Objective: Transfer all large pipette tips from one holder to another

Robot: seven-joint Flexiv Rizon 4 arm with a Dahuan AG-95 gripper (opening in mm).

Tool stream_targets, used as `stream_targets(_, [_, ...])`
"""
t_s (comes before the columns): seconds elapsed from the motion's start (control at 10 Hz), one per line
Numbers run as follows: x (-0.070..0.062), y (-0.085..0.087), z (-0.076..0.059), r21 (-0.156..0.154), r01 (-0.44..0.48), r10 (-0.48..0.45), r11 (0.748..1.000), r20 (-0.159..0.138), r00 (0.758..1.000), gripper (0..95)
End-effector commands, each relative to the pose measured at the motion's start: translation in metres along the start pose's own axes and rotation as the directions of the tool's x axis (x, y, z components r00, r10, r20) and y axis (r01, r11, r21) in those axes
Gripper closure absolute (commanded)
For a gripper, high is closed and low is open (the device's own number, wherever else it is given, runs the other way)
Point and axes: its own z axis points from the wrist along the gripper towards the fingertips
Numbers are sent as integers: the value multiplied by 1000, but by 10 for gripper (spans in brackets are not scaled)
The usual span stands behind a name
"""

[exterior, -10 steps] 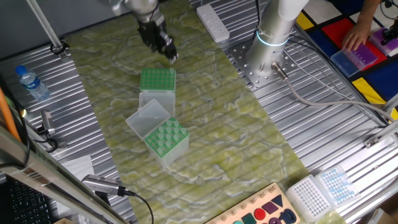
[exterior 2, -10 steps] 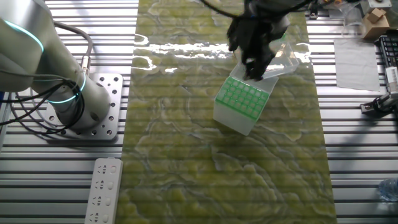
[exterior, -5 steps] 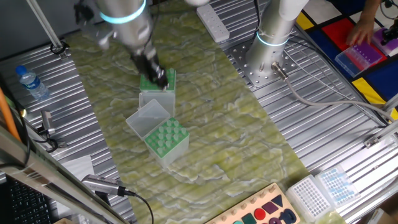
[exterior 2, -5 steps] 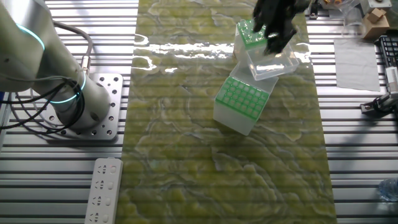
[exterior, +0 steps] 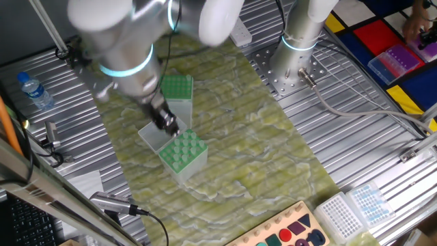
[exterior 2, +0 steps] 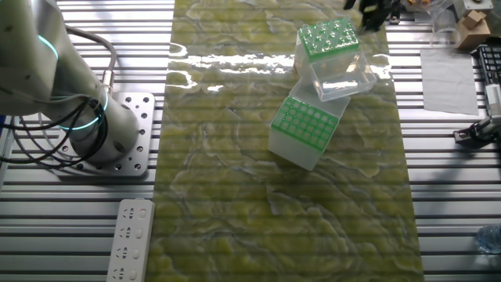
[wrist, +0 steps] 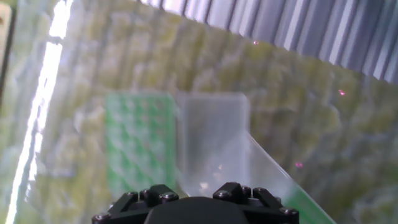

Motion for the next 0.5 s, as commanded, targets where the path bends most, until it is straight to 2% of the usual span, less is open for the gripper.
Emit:
stream_targets(0.1, [-10,4,7,-1,0,0,1000,7,1000,380])
stream_targets(0.2, [-14,6,11,0,9,-9,1000,8,1000,380])
stream_targets(0.3, [-14,6,11,12,36,-36,999,12,999,570])
stream_targets(0.4, [-14,6,11,18,64,-64,998,7,998,570])
stream_targets(0.5, [-14,6,11,10,145,-145,989,0,989,570])
